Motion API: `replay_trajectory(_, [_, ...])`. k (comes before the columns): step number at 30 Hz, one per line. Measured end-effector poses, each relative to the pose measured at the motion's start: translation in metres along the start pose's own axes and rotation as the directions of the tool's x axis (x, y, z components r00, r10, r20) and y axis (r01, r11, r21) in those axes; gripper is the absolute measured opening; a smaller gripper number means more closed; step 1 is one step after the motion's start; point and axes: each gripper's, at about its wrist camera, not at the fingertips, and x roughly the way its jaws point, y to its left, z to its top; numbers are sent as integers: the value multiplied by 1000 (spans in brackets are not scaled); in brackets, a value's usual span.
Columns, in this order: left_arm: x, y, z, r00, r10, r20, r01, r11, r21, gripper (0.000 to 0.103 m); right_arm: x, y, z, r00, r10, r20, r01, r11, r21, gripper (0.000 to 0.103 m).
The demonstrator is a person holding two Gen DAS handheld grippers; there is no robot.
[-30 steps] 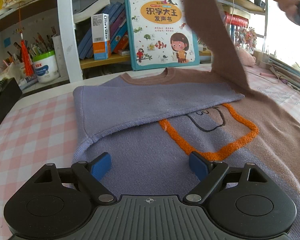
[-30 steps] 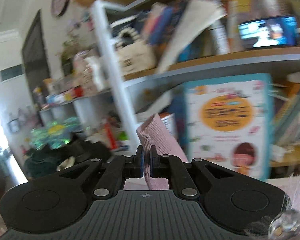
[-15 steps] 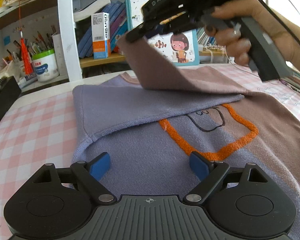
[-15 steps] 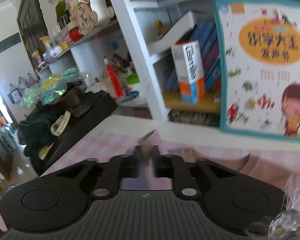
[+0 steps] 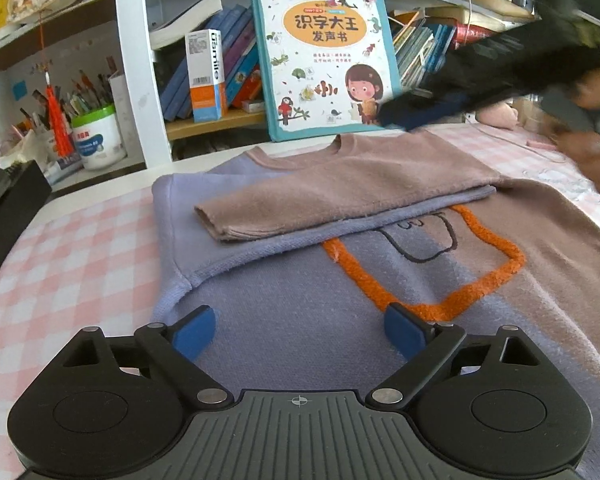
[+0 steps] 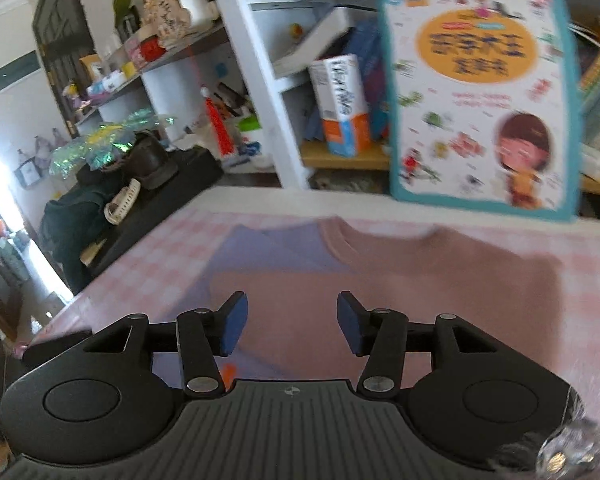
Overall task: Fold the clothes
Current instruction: 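Carry the pink sleeve across the sweater front and open the right gripper, then move the right gripper toward the pink side edge of the sweater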
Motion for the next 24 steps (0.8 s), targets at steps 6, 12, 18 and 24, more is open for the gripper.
replay_trajectory(6, [-5,-1,-1,999,46,-4,-46,999,-2,94,-52,-13,-38,997,-75,-13,75,997,13,51])
replay_trajectory(12, [-29,-1,-8,996,89,4,-89,996,-3,94,-98,-24,-75,988,-149,-42,150,988,30,51])
replay_trajectory(18, [-67,4,-24,991,129,27,-127,990,-52,94,-126,-35,-112,983,-171,-62,178,975,130,51])
replay_trajectory(24, [-104,16,-46,988,147,44,-138,977,-163,94,-149,-31,-140,986,-164,-35,168,966,197,51])
